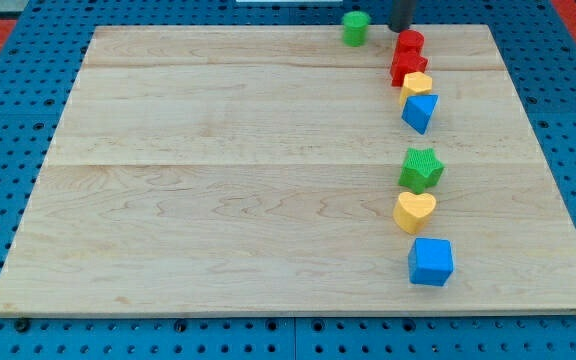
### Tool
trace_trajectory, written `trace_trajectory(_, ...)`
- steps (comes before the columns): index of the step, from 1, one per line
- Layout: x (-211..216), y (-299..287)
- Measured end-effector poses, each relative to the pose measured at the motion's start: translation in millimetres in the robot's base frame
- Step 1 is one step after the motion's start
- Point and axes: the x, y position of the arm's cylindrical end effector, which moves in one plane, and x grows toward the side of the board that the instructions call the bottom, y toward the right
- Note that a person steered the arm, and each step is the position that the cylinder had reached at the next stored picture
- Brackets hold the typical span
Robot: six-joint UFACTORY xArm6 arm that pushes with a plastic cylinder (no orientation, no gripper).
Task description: Move the green circle slightly to the top of the board
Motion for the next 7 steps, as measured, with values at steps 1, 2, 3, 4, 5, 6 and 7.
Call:
trace_trajectory(1,36.1,-82.3)
trace_trajectory(2,79.4,-156.1)
trace_trajectory(3,41.1,-243.5)
trace_trajectory(4,0.0,-252.7)
trace_trajectory(5,-1.4,-240.2)
trace_trajectory(6,1.5,-148.3)
trace_trajectory(7,3.3,-129.8)
